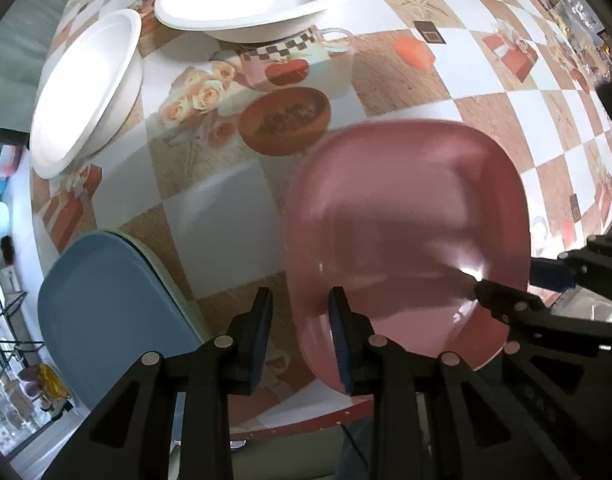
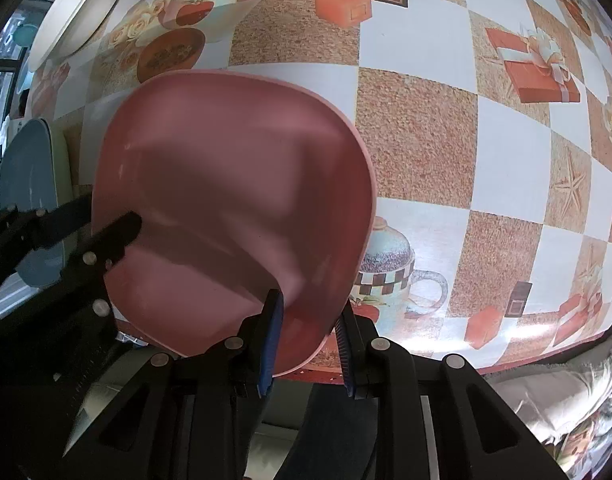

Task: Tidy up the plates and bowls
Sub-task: 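Lift the pink plate with both grippers and carry it over the blue plate, then lower the pink plate onto the blue plate and open both grippers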

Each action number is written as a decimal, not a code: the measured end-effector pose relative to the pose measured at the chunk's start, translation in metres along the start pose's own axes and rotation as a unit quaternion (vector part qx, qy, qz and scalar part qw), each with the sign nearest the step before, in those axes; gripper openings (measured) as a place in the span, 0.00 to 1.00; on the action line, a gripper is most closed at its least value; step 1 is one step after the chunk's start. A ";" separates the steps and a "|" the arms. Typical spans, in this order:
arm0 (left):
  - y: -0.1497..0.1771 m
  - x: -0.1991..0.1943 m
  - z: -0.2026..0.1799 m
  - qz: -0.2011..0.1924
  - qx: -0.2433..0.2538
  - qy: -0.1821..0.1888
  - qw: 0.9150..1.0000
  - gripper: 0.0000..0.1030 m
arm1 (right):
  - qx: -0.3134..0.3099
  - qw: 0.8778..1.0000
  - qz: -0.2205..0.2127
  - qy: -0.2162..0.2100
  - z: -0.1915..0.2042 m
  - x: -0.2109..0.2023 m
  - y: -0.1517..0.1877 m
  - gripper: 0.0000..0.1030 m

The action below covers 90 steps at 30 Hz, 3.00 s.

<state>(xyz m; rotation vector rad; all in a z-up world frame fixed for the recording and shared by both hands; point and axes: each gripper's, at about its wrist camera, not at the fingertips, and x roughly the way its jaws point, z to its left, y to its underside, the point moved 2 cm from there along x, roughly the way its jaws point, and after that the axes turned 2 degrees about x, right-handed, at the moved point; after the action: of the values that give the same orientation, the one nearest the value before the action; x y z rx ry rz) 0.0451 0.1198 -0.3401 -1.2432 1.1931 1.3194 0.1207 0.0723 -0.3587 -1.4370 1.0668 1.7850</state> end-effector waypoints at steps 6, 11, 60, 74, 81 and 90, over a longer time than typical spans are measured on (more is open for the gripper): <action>-0.013 0.003 0.003 -0.001 0.015 0.010 1.000 0.32 | 0.001 1.000 -0.003 -0.002 0.000 -0.002 0.002 0.26; -0.015 0.000 0.001 -0.006 0.022 0.017 1.000 0.31 | 0.002 1.000 -0.002 0.003 0.001 -0.005 0.004 0.26; 0.056 -0.093 0.119 -0.122 -0.104 -0.001 0.987 0.31 | -0.110 0.989 -0.099 0.015 0.107 -0.111 -0.011 0.26; 0.102 -0.073 0.177 -0.091 -0.203 -0.003 0.975 0.31 | -0.190 0.980 -0.054 0.011 0.181 -0.081 -0.015 0.26; 0.107 -0.062 0.192 -0.081 -0.219 -0.005 0.972 0.34 | -0.187 0.982 -0.027 -0.004 0.191 -0.060 -0.021 0.26; 0.107 -0.060 0.200 -0.095 -0.233 -0.019 0.968 0.75 | -0.122 0.992 -0.028 -0.021 0.147 -0.060 -0.032 0.79</action>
<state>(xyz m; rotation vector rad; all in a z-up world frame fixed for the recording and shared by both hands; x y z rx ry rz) -0.0763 0.3089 -0.2721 -1.6113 0.7308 1.5182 0.0902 0.2175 -0.2938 -1.5480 0.8001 1.9475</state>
